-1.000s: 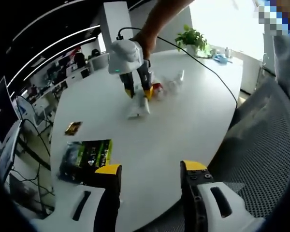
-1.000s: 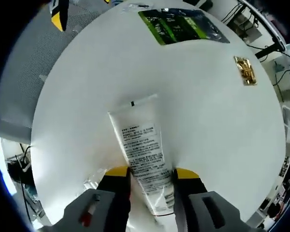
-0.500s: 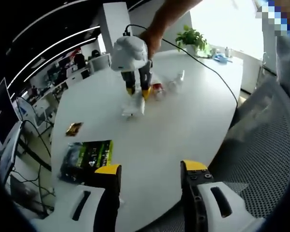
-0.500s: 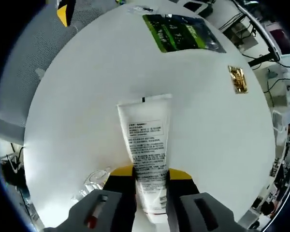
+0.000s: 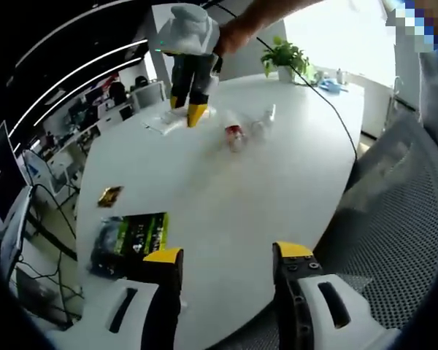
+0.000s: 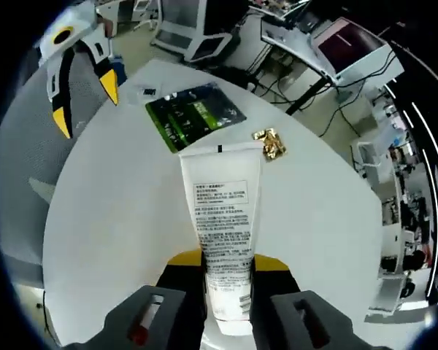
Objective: Arrange the skincare products in the storage area until every visible bottle or jar stands upright without overlapping.
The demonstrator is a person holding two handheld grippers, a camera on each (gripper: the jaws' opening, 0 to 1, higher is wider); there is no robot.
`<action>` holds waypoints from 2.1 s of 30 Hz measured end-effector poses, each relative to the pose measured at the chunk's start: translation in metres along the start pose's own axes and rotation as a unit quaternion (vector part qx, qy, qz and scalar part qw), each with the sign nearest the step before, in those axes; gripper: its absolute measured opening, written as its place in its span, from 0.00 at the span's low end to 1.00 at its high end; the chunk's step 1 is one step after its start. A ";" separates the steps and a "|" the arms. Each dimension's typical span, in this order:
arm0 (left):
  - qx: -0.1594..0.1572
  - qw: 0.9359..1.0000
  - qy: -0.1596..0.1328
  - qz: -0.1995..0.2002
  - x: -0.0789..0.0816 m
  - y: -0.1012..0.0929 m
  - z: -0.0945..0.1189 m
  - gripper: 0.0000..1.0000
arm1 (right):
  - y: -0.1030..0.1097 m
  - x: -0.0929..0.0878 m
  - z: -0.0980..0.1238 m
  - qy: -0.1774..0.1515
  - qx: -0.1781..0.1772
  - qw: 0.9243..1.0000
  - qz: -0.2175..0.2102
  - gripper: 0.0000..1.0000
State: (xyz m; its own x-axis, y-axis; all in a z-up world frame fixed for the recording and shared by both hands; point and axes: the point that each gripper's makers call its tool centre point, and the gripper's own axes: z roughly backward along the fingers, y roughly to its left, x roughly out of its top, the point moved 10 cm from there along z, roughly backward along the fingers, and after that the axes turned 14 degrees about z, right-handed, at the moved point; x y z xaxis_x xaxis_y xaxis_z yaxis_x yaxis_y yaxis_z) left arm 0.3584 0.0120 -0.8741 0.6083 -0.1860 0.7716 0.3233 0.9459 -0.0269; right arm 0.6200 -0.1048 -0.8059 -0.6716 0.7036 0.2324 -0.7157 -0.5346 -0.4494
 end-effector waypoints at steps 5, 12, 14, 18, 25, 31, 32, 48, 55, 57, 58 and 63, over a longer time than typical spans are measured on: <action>-0.006 1.000 0.007 -0.006 -0.001 -0.002 -0.001 0.54 | 0.014 0.001 0.031 -0.024 -0.038 0.998 -0.049 0.15; -0.020 1.000 0.007 -0.019 0.000 -0.006 -0.001 0.55 | 0.050 0.004 0.069 -0.059 -0.092 0.984 -0.140 0.15; -0.026 0.999 0.010 -0.023 -0.001 -0.009 -0.001 0.58 | 0.060 0.005 0.076 -0.074 -0.108 0.974 -0.182 0.15; -0.047 0.998 0.003 -0.045 0.003 -0.017 0.000 0.62 | 0.081 0.010 0.089 -0.117 -0.131 0.952 -0.251 0.15; -0.067 0.997 -0.013 -0.021 0.012 -0.017 0.004 0.65 | 0.117 0.016 0.110 -0.180 -0.169 0.901 -0.358 0.16; -0.102 0.995 0.003 -0.004 0.015 -0.021 0.004 0.66 | 0.141 0.016 0.121 -0.214 -0.175 0.871 -0.407 0.16; -0.114 0.993 -0.003 0.002 0.018 -0.022 0.005 0.65 | 0.143 0.016 0.122 -0.221 -0.175 0.867 -0.411 0.16; -0.272 0.928 -0.130 0.220 0.093 -0.037 0.013 0.56 | 0.143 0.042 0.147 -0.379 -0.142 0.796 -0.451 0.17; -0.367 0.866 -0.158 0.302 0.114 -0.049 0.016 0.59 | 0.147 0.042 0.150 -0.419 -0.110 0.770 -0.469 0.18; -0.407 0.843 -0.132 0.327 0.114 -0.054 0.019 0.52 | 0.149 0.043 0.151 -0.434 -0.098 0.759 -0.475 0.18; -0.425 0.838 -0.132 0.316 0.114 -0.056 0.019 0.49 | 0.149 0.043 0.152 -0.442 -0.090 0.754 -0.477 0.18; -0.465 0.834 -0.122 0.270 0.117 -0.066 0.022 0.52 | 0.154 0.046 0.154 -0.487 -0.034 0.718 -0.496 0.18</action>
State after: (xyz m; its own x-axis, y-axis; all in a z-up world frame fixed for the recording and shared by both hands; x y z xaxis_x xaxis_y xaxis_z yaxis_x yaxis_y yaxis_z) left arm 0.3920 -0.0659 -0.7680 0.7176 0.3676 0.5915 0.5420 0.2386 -0.8058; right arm 0.4488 -0.2271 -0.7313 0.3221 0.0436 0.9457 -0.9461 0.0502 0.3199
